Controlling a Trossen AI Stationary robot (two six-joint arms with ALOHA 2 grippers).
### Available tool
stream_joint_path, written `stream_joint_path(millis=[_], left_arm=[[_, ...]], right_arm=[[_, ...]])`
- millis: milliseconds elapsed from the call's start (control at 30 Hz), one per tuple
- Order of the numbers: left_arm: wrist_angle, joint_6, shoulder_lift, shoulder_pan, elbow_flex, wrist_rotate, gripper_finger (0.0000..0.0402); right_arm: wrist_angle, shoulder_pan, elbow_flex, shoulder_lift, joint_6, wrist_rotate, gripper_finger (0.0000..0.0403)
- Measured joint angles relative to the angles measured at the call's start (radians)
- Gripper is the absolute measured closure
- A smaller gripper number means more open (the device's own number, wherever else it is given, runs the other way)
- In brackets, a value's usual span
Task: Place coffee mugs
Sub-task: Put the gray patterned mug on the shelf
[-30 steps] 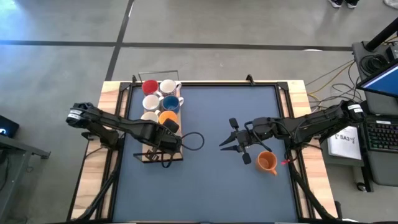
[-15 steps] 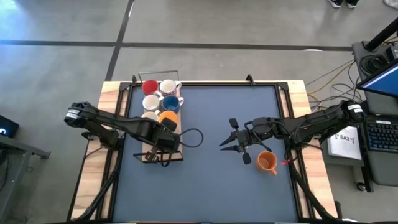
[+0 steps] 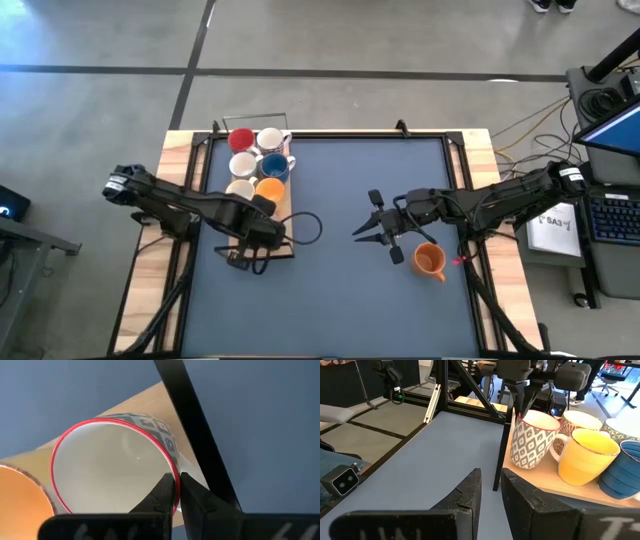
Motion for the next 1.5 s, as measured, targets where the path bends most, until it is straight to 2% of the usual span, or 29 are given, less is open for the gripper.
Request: stream_joint_path(millis=[300,633,867,1500], left_arm=[[-0.049,-0.067,-0.008,-0.018,0.0,-0.003,0.04],[-0.041,-0.178,-0.094,-0.037,-0.006,-0.018,0.04],[-0.041,-0.23,-0.144,-0.043,-0.067,-0.017,0.04],[-0.058,-0.251,-0.157,-0.045,-0.184,0.025,0.04]], right_arm=[[0.0,0.0,0.0,0.0,0.0,0.0,0.0344],[0.0,0.0,0.0,0.0,0.0,0.0,0.034],[0.0,0.0,0.0,0.0,0.0,0.0,0.034],[0.0,0.0,-0.001,0.0,0.0,0.0,0.0336]])
